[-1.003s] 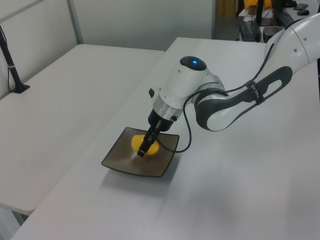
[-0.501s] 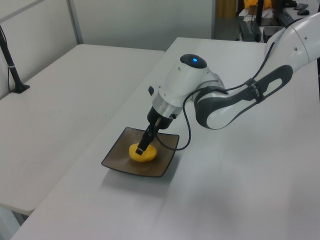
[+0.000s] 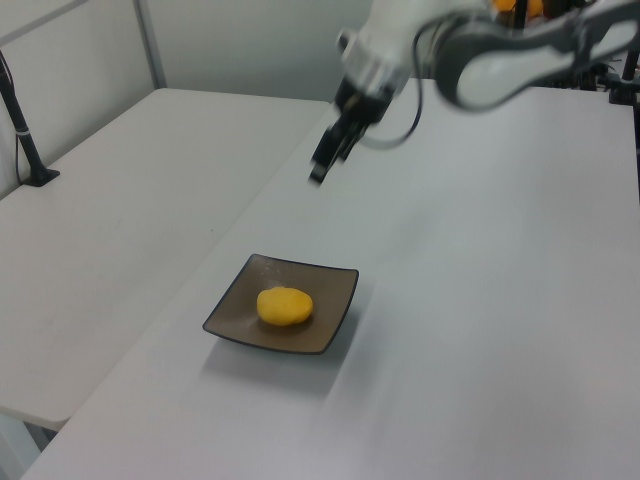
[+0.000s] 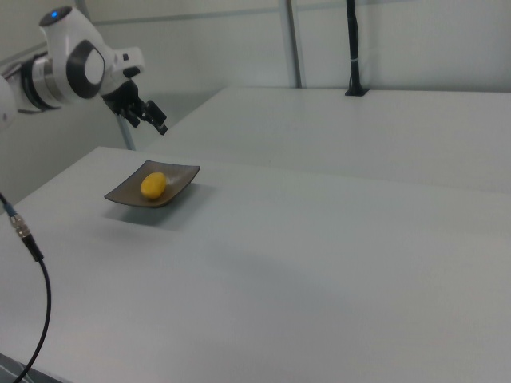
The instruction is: Put potatoes on a ceramic plate
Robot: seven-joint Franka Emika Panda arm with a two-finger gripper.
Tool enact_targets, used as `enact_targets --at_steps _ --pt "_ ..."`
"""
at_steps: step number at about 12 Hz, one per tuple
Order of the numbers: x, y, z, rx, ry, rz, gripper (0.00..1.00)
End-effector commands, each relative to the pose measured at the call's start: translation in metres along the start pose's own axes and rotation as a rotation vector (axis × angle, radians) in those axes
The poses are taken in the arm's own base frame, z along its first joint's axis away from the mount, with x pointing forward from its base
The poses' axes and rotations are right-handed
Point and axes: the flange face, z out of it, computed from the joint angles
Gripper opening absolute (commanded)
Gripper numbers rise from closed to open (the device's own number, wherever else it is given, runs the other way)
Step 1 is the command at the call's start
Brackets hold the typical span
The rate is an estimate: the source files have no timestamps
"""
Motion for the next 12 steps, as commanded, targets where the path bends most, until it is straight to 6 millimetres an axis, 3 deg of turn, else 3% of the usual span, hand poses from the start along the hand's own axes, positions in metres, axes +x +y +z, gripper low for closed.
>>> enact_targets --at_steps 1,3,4,6,12 --pt "-0.028 0.067 -0.081 -0.068 -0.103 0.089 1.0" --pt "-0.038 0.11 -0.128 -0.122 -0.191 0.147 1.0" --pt "-0.05 0.132 -0.136 -0.153 -0.251 0.171 1.0" --pt "-0.072 0.171 -0.137 -0.179 -0.324 0.234 1.0" --pt "-0.067 0.203 -0.123 -0.089 -0.357 0.081 1.0"
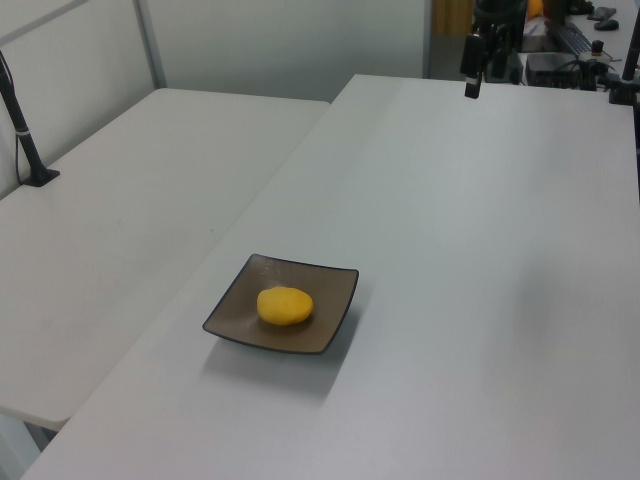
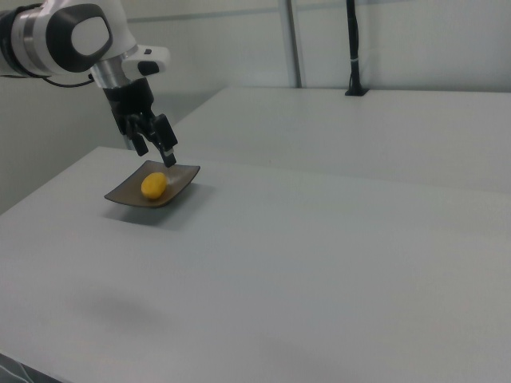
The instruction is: Put potatoes on a ceramic plate
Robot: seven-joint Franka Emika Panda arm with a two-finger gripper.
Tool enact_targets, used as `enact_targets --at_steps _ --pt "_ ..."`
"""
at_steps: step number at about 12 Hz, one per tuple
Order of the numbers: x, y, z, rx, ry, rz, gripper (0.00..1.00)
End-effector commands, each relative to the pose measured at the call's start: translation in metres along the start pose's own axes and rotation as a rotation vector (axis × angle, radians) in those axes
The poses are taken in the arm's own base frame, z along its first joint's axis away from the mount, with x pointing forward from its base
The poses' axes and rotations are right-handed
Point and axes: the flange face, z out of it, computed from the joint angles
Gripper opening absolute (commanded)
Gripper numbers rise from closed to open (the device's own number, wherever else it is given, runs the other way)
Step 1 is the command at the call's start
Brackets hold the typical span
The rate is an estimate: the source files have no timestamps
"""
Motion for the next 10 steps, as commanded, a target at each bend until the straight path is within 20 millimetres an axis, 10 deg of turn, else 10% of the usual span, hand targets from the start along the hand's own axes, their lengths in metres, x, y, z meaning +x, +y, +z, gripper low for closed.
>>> enact_targets --at_steps 1,10 --pt "0.008 0.018 0.005 0.053 0.015 -0.121 1.0" --pt "0.032 0.0 0.032 0.069 0.027 -0.168 1.0"
